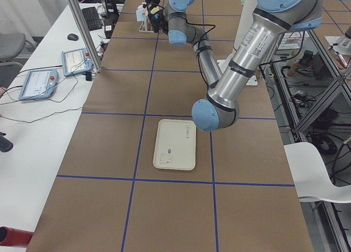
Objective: Transfer IKEA cup to right arm and place on rack
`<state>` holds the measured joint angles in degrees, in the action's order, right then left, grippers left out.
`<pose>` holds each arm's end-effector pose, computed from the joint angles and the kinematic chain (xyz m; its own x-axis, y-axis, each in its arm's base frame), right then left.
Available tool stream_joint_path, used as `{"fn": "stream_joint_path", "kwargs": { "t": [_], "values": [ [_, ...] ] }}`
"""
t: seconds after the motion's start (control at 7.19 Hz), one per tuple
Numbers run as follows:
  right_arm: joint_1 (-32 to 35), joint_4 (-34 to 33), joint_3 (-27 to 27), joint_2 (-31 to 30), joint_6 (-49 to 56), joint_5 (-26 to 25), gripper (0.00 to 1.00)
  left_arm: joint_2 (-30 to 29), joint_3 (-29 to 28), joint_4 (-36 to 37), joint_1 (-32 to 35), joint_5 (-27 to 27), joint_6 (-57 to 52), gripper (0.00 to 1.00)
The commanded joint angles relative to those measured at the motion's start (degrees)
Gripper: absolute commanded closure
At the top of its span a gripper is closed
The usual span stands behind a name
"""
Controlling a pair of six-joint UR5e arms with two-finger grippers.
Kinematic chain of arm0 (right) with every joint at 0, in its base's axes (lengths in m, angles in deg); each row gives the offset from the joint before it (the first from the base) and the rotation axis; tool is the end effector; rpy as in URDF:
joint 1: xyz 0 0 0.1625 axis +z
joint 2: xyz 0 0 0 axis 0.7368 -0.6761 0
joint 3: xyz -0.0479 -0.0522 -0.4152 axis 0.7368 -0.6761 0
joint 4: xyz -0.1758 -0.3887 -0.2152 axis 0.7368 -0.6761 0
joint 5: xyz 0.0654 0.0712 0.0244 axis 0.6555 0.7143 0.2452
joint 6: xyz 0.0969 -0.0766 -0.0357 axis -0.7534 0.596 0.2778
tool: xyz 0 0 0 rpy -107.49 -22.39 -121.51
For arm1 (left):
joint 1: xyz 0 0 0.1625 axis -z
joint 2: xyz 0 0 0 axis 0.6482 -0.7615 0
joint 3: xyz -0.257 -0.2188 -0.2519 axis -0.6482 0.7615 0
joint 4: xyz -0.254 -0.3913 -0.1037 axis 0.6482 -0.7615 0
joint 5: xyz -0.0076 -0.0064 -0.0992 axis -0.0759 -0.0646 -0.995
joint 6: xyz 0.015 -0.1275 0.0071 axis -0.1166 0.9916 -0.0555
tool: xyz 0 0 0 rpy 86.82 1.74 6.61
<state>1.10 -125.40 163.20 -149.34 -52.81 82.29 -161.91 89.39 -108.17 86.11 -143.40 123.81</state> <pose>-0.3330 -0.5484 0.1671 -0.0797 0.2875 0.9544 -0.6390 0.7201 -0.2703 0.3515 -0.4895 0.0063 -0.2803 -0.4035 -0.8710 0.3469 0.8034 -0.4839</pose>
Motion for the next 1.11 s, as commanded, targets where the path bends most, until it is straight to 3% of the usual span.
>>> {"fn": "stream_joint_path", "kwargs": {
  "t": [0.0, 0.28, 0.42, 0.97],
  "values": [
    [-3.47, 3.62, 1.37, 7.13, -15.24, 0.19, 0.0, -0.34, -6.59, -16.33, -2.63, 6.11, 5.67, 1.0],
    [-3.82, 16.18, -0.64, 7.06, -28.52, 0.11, 0.0, -0.07, -10.11, -24.43, -2.63, 6.3, 9.43, 1.0],
    [-3.91, 16.48, -0.73, 7.24, -30.66, -0.33, 0.0, 0.02, -11.18, -28.57, -2.63, 6.38, 13.28, 1.0],
    [-4.0, 16.57, -0.73, 8.56, -37.45, -1.83, 0.0, -0.51, -11.28, -32.03, -2.72, 8.23, 17.45, 1.0]
  ]
}}
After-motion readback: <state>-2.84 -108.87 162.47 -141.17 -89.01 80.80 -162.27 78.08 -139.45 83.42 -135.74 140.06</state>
